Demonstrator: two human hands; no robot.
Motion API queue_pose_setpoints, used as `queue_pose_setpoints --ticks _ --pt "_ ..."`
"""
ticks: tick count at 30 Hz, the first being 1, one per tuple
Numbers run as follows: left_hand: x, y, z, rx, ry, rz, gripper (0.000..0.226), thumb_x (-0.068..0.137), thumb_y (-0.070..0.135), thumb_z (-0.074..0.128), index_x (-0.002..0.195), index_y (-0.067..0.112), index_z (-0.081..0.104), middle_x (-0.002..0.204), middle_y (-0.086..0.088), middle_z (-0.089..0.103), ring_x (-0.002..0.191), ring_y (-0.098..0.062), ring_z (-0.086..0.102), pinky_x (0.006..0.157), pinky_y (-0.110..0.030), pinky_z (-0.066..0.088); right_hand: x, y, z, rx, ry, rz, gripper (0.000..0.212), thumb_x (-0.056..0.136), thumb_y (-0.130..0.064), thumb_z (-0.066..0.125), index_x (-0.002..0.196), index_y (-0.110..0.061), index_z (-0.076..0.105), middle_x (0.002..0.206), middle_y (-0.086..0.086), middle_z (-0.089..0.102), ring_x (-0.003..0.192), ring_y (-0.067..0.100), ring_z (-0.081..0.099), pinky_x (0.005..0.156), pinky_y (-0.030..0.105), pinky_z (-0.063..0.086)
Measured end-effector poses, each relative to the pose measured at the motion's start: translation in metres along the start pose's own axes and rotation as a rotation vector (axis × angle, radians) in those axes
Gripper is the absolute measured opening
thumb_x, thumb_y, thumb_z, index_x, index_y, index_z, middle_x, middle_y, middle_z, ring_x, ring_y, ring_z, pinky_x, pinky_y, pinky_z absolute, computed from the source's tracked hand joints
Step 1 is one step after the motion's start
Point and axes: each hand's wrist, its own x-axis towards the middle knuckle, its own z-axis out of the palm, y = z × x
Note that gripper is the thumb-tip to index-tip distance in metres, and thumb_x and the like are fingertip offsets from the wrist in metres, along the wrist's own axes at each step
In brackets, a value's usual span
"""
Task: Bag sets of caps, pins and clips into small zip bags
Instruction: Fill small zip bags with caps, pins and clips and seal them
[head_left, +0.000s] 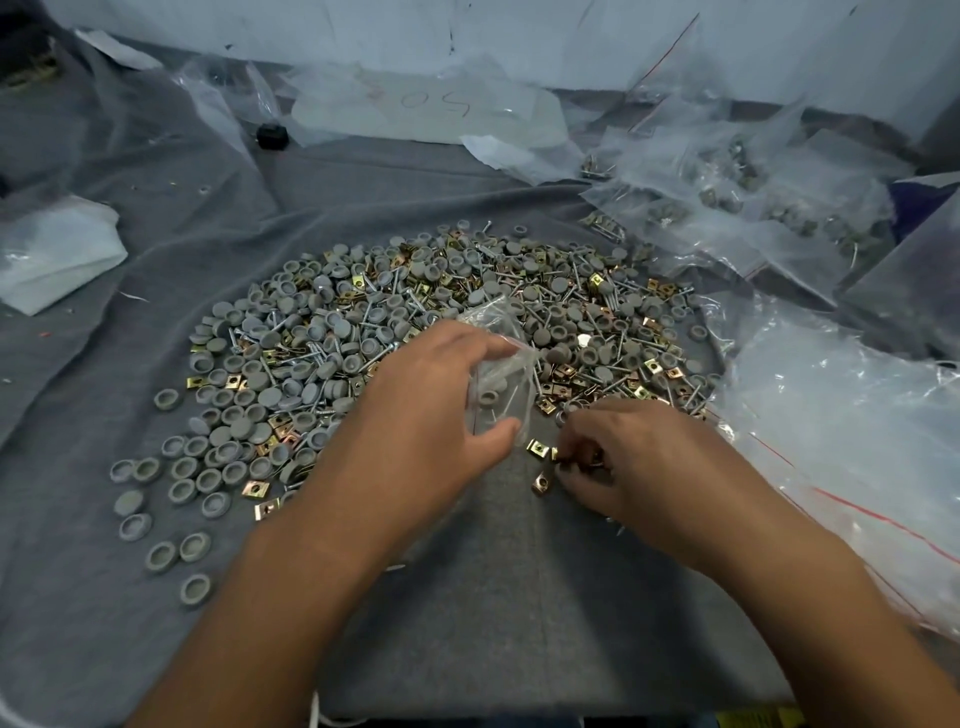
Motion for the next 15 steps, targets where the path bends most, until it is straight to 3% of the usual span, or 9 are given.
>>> queue_pose_setpoints --ticks 2,6,10,15 --pt "0.0 0.0 0.001 0.009 -0.001 0.001 0.059 0.076 0.041 0.071 0.132 0.03 0.057 0.119 0.023 0.052 0.088 0.018 0.041 0.079 -0.004 0.033 0.001 0.0 0.001 0.011 0.03 0.005 0.01 0.092 -0.038 0.062 0.099 -0.034 0.067 0.093 -0.016 0.059 0.086 0.008 0.06 0.073 0.03 0.053" --pt "0.0 0.001 0.001 0.009 -0.016 0.002 0.057 0.078 0.039 0.074 0.131 0.031 0.057 0.116 0.026 0.047 0.09 0.014 0.044 0.083 -0.004 0.032 0.005 0.004 -0.008 0.276 0.183 0.041 0.007 0.09 -0.031 0.065 0.093 -0.034 0.07 0.088 -0.019 0.062 0.083 -0.002 0.059 0.072 0.008 0.041" --pt "0.001 0.002 0.002 -0.001 -0.013 0.003 0.057 0.078 0.037 0.077 0.131 0.029 0.058 0.113 0.026 0.047 0.088 0.015 0.044 0.078 -0.006 0.034 0.005 -0.008 -0.019 0.409 0.51 -0.104 0.007 0.094 -0.02 0.066 0.098 -0.021 0.071 0.092 -0.014 0.064 0.086 -0.001 0.059 0.076 0.007 0.04" --pt "0.001 0.002 0.003 -0.03 -0.025 0.013 0.057 0.076 0.044 0.071 0.13 0.031 0.058 0.109 0.026 0.048 0.088 0.019 0.044 0.071 -0.005 0.036 0.01 -0.022 -0.015 0.337 0.659 -0.196 0.007 0.091 -0.01 0.075 0.097 -0.008 0.075 0.093 -0.001 0.07 0.083 0.0 0.058 0.079 0.005 0.038"
